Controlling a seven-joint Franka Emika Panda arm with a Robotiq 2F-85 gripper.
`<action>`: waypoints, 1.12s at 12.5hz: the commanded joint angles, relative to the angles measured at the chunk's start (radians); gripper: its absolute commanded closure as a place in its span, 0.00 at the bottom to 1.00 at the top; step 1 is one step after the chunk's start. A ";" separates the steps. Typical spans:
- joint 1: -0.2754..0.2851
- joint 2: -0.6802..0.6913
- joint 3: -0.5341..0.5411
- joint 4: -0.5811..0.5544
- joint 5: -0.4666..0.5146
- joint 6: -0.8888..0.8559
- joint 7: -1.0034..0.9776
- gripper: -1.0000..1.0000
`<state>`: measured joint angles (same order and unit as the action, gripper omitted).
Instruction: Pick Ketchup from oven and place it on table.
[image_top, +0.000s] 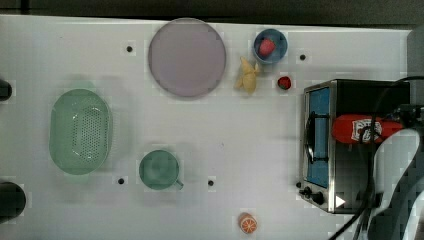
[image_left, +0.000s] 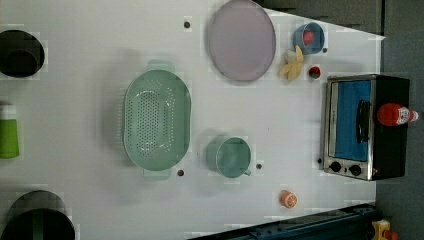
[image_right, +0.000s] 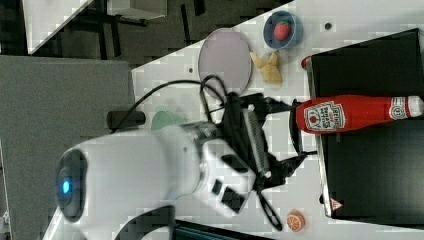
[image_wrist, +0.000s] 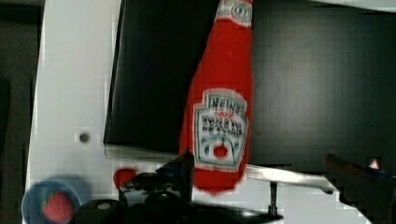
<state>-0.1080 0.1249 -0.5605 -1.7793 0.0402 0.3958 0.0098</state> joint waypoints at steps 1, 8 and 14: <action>-0.001 0.099 -0.001 0.060 0.088 0.004 0.026 0.00; -0.046 0.258 -0.003 0.065 0.168 0.083 0.026 0.00; -0.050 0.281 0.002 0.030 0.192 0.109 0.026 0.04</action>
<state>-0.1473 0.4292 -0.5371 -1.7529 0.1945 0.5215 0.0093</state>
